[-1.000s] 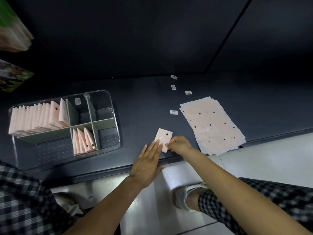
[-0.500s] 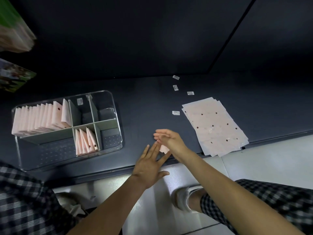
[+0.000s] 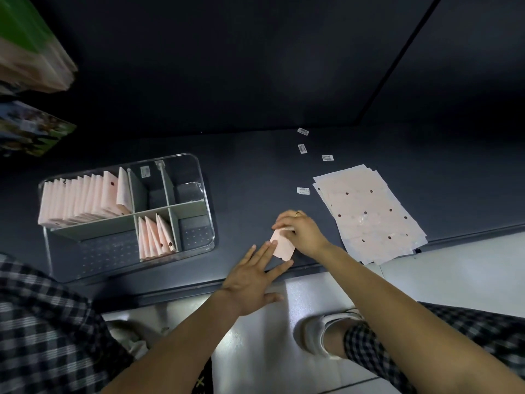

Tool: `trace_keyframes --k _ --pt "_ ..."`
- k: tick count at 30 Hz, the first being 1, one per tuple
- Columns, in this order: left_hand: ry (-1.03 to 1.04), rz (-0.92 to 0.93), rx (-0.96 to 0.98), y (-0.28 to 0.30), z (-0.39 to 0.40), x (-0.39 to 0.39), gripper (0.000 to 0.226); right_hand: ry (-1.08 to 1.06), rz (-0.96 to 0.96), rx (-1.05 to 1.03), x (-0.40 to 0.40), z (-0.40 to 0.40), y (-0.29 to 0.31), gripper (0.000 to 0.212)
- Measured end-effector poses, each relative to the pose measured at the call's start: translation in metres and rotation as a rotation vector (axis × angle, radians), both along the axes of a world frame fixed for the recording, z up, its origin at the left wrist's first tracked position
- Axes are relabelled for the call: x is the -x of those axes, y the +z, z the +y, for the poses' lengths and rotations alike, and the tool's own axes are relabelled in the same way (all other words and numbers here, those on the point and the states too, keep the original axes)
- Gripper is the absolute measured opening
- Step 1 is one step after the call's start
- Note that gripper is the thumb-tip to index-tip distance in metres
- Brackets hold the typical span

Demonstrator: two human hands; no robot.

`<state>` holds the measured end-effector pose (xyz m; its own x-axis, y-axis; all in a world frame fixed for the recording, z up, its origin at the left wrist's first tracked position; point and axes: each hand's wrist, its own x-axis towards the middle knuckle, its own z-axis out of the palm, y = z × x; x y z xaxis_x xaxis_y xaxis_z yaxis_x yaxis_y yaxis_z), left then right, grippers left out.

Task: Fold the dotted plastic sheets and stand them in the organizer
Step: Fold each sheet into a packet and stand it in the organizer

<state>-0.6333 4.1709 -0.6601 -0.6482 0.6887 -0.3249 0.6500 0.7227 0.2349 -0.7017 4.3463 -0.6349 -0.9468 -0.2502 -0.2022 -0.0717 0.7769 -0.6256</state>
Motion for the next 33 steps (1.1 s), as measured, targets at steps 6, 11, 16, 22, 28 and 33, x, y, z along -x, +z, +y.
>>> trace_keyframes --k 6,11,16,22,28,33 --pt "-0.034 0.009 -0.028 0.006 -0.027 0.0 0.069 0.203 -0.058 -0.388 -0.009 0.006 0.007 0.022" --pt "0.189 -0.1 -0.201 0.017 -0.035 -0.007 0.052 0.125 -0.157 -0.378 -0.023 -0.005 0.011 0.011" --pt "0.838 -0.48 -0.807 0.05 -0.031 -0.005 0.062 -0.173 -0.325 0.169 -0.038 -0.019 0.037 0.019" --pt "0.915 -0.581 -0.852 0.09 -0.073 0.022 0.011 -0.198 -0.369 0.503 -0.043 -0.06 0.074 0.018" --pt "0.751 -0.336 -0.589 0.109 -0.153 0.04 0.01 -0.113 -0.292 0.398 -0.034 -0.124 0.086 0.019" --pt "0.494 0.075 -0.029 0.091 -0.183 0.035 0.041 -0.344 -0.157 0.332 -0.026 -0.16 0.082 0.016"
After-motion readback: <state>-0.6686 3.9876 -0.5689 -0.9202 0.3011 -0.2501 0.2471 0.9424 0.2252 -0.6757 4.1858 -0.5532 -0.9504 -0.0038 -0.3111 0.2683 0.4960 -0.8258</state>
